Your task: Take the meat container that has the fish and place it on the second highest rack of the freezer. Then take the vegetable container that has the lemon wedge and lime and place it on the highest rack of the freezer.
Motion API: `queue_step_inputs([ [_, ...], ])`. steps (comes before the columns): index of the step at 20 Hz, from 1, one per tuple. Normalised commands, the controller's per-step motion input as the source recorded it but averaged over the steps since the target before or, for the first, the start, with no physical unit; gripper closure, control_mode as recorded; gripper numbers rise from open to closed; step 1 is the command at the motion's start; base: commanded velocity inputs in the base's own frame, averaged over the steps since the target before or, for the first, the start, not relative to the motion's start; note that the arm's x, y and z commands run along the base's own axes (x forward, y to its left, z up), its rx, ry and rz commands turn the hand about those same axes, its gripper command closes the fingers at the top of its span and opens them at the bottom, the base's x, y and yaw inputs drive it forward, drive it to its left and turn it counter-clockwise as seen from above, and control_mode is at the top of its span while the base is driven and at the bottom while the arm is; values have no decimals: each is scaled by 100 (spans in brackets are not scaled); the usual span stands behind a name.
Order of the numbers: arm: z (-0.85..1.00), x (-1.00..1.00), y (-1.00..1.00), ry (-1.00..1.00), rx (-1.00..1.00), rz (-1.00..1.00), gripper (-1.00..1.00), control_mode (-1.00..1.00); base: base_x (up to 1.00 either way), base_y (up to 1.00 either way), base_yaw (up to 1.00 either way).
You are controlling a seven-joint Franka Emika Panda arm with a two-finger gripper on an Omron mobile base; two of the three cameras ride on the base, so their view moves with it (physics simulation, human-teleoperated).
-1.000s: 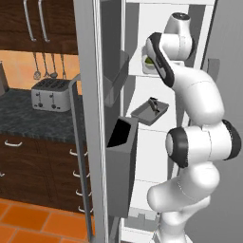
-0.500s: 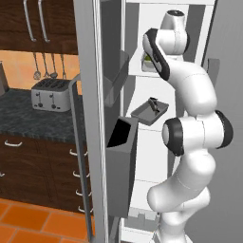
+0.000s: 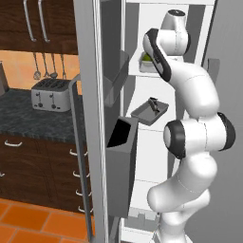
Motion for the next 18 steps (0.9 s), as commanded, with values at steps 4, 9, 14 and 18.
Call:
queue_step_inputs([
  [4, -12, -36, 23, -19, 0, 0, -100, -100, 0, 0, 0],
  [9, 46, -19, 12, -24, 0, 0, -100, -100, 0, 0, 0],
  [14, 14, -94, 0, -8, 0, 0, -100, -100, 0, 0, 0],
  [18, 0, -100, 0, -1, 0, 0, -100, -100, 0, 0, 0],
])
